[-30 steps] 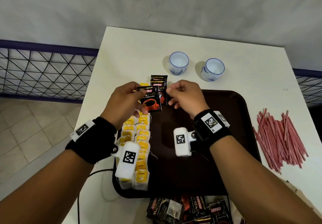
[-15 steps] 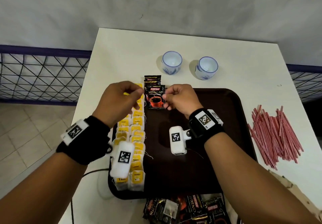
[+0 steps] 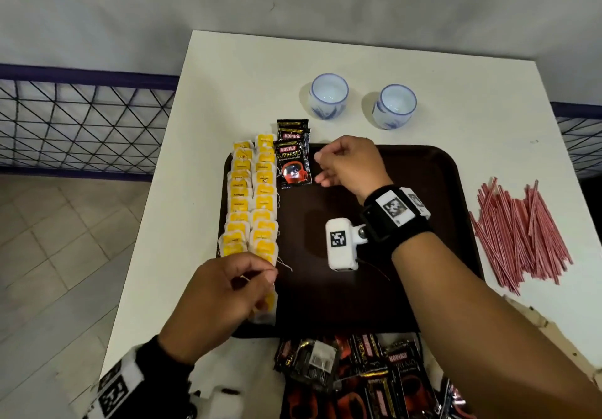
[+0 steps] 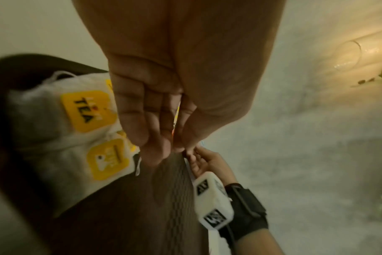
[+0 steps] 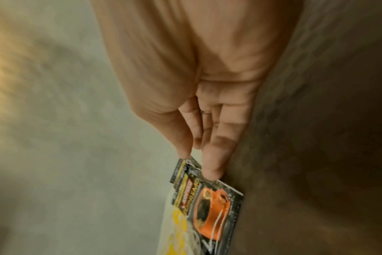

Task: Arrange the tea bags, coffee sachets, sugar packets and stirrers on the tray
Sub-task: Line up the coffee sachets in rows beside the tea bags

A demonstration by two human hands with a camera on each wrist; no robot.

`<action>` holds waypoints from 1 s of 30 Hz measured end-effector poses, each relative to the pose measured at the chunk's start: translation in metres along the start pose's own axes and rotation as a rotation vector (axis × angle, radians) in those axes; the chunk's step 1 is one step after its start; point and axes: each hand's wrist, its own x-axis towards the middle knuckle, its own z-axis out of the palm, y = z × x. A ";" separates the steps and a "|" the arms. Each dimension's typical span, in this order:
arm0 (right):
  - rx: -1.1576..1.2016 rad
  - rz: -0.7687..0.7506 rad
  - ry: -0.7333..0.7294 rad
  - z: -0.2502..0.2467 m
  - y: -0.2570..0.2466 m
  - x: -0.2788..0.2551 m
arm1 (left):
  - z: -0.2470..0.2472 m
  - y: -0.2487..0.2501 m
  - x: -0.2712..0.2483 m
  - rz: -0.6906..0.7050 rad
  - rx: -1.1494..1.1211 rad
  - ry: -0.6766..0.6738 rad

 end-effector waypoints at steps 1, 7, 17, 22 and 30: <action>0.006 0.006 -0.006 -0.007 0.001 -0.013 | 0.000 -0.002 -0.007 0.018 0.039 -0.029; -0.028 0.088 -0.069 -0.067 0.045 -0.128 | 0.016 -0.028 -0.053 0.078 0.409 -0.184; 0.070 0.211 -0.077 -0.099 0.107 -0.212 | 0.067 -0.033 -0.070 0.472 0.883 -0.272; 0.087 0.183 -0.048 -0.105 0.112 -0.221 | 0.083 -0.029 -0.064 0.581 0.993 -0.363; 0.058 0.172 -0.051 -0.102 0.117 -0.231 | 0.112 -0.031 -0.052 0.774 1.043 -0.352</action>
